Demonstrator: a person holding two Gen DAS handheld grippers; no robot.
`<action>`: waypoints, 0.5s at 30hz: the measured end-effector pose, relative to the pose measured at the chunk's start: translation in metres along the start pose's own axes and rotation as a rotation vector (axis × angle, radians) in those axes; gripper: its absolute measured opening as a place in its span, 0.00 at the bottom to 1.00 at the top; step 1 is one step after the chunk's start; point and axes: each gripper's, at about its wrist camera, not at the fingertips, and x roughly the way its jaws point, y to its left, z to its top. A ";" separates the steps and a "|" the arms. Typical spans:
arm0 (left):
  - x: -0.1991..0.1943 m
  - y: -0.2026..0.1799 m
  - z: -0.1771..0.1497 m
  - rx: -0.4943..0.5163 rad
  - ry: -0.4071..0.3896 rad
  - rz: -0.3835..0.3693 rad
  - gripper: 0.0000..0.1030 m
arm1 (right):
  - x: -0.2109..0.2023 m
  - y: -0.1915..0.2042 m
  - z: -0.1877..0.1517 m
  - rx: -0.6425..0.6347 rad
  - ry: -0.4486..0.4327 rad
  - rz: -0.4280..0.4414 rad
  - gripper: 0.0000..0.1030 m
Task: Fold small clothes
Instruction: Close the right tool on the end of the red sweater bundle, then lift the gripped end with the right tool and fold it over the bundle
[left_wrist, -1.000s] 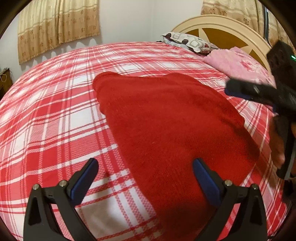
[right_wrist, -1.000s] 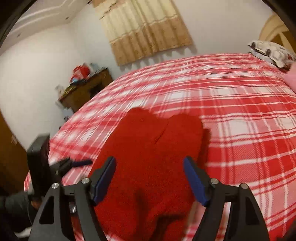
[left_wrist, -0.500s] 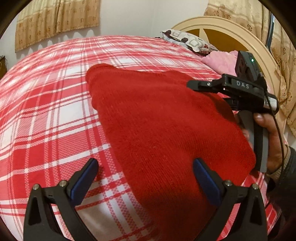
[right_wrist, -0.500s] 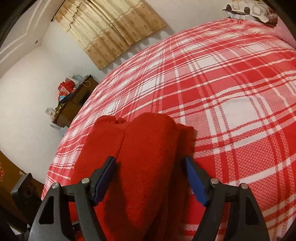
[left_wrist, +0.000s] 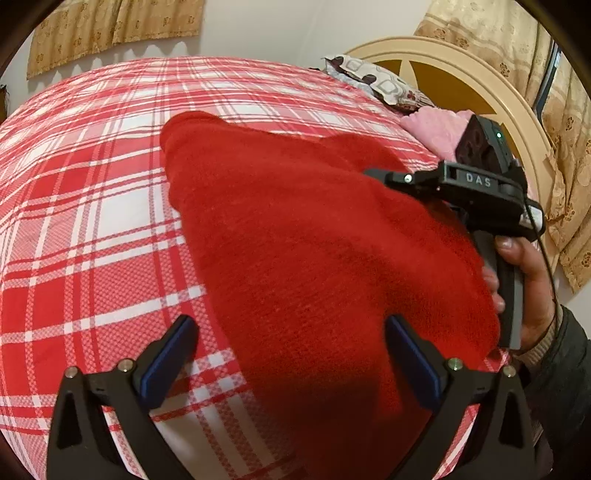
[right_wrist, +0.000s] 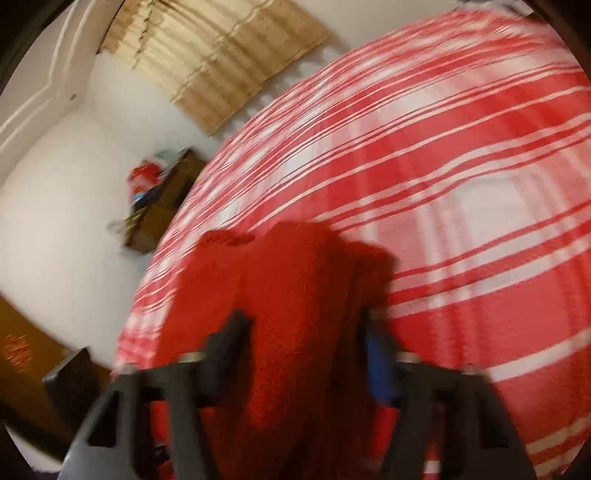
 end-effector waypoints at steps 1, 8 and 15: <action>-0.001 -0.001 0.000 0.002 -0.002 -0.005 0.96 | 0.003 0.004 -0.002 -0.010 0.012 0.011 0.40; -0.010 -0.010 -0.003 0.013 -0.027 -0.011 0.61 | -0.002 0.013 -0.006 -0.028 -0.025 -0.015 0.36; -0.031 -0.025 -0.008 0.084 -0.065 0.087 0.42 | -0.024 0.043 -0.014 -0.056 -0.089 0.038 0.34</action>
